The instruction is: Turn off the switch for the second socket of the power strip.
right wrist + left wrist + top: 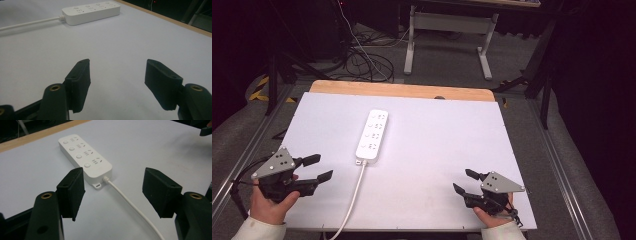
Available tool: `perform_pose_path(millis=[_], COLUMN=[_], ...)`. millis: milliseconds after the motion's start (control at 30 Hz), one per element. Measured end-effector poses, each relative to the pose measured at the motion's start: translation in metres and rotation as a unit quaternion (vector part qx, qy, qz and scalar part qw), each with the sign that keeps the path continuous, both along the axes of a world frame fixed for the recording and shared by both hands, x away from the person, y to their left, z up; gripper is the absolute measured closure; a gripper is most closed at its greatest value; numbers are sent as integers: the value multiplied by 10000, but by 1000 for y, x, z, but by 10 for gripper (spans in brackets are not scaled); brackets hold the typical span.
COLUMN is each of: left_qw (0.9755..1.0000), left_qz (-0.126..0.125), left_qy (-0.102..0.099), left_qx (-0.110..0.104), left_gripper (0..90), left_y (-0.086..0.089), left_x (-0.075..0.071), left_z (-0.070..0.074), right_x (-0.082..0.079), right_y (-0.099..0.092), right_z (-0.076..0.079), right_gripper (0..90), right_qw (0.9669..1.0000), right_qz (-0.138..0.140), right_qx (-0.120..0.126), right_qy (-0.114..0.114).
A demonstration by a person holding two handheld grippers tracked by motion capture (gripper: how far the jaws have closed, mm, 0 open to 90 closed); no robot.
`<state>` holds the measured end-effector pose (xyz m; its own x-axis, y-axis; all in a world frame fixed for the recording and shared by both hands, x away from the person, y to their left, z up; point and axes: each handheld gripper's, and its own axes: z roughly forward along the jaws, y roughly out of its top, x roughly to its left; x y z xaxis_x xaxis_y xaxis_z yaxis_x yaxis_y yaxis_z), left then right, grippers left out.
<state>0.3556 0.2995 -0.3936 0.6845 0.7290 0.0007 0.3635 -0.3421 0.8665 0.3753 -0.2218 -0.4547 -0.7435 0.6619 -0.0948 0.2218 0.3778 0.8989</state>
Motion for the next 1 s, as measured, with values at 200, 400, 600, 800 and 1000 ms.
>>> perform_pose_path(millis=[200, 400, 600, 800, 1000], left_qw=[9999, 9997, 9994, 9988, 9982], left_qz=[57, 69, 48, 45, 105], left_qy=[-95, -69, -48, -52, -87], left_qx=[72, 225, 336, 485, 592], left_gripper=[349, 387, 409, 410, 414], left_y=[-9, -19, -28, -37, -45], left_x=[14, 27, 38, 48, 59], left_z=[7, 12, 17, 21, 25], right_x=[0, 0, 0, -1, -1], right_y=[-1, -1, 0, 0, 0], right_z=[-1, -1, -1, -1, -1], right_gripper=[375, 375, 375, 375, 375], right_qw=[10000, 10000, 10000, 10000, 10000], right_qz=[7, 17, 28, 35, 44], right_qx=[-21, -8, -30, -31, -35], right_qy=[-5, -4, 33, 32, 27])
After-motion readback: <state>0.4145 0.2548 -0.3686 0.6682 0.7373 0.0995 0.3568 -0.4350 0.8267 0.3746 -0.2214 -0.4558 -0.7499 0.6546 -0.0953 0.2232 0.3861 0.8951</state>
